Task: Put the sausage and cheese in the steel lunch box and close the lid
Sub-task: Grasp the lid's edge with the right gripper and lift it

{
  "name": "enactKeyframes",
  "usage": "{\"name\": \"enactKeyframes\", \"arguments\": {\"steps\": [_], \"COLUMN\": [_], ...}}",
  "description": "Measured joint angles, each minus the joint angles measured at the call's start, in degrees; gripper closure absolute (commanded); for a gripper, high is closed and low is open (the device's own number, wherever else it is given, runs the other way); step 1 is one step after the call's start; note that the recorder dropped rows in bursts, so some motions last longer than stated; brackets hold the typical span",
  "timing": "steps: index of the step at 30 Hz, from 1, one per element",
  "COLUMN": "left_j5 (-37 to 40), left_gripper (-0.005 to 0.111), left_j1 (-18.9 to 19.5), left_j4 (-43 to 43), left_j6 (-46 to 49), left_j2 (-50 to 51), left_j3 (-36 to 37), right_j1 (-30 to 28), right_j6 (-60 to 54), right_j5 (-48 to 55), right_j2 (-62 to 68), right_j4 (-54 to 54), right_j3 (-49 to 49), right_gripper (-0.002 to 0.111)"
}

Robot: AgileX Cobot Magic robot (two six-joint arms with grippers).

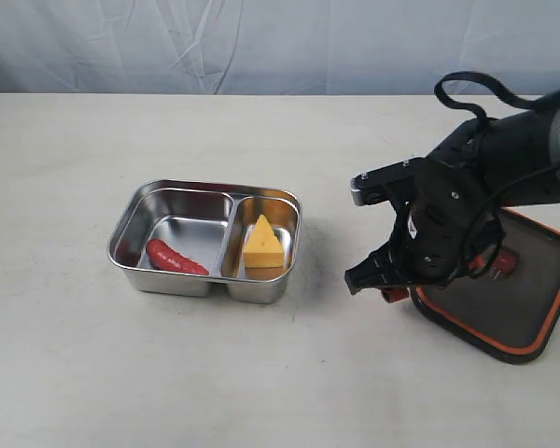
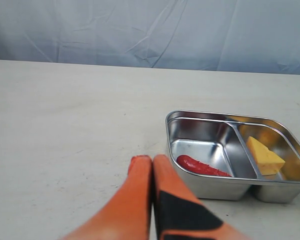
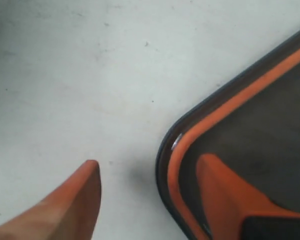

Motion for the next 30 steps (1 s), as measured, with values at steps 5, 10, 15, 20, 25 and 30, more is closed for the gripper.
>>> {"name": "enactKeyframes", "arguments": {"steps": [5,10,15,20,25,30], "left_j5": [0.00,0.00,0.00,0.00,0.00,0.00], "left_gripper": [0.107,0.107,0.107,0.107,0.107,0.107], "left_j1": [0.00,0.00,0.00,0.00,0.00,0.00], "left_j4": [0.00,0.00,0.00,0.00,0.00,0.00], "left_j6": [0.00,0.00,0.00,0.00,0.00,0.00], "left_j2": [0.00,0.00,0.00,0.00,0.00,0.00], "left_j3": [0.00,0.00,0.00,0.00,0.00,0.00], "right_j1": [0.00,0.00,0.00,0.00,0.00,0.00], "right_j6": [0.75,0.87,1.02,1.02,-0.36,-8.23], "right_j5": [-0.40,-0.65,-0.65,7.76,8.63,9.08], "right_j2": [4.15,4.88,5.00,-1.04,-17.17,-27.95], "right_j4": [0.08,1.00,0.55,0.31,4.04,13.10], "right_j3": [0.00,-0.33,-0.33,0.30,0.30,0.30], "right_gripper": [0.056,0.107,0.108,0.108,0.108,0.108]}}
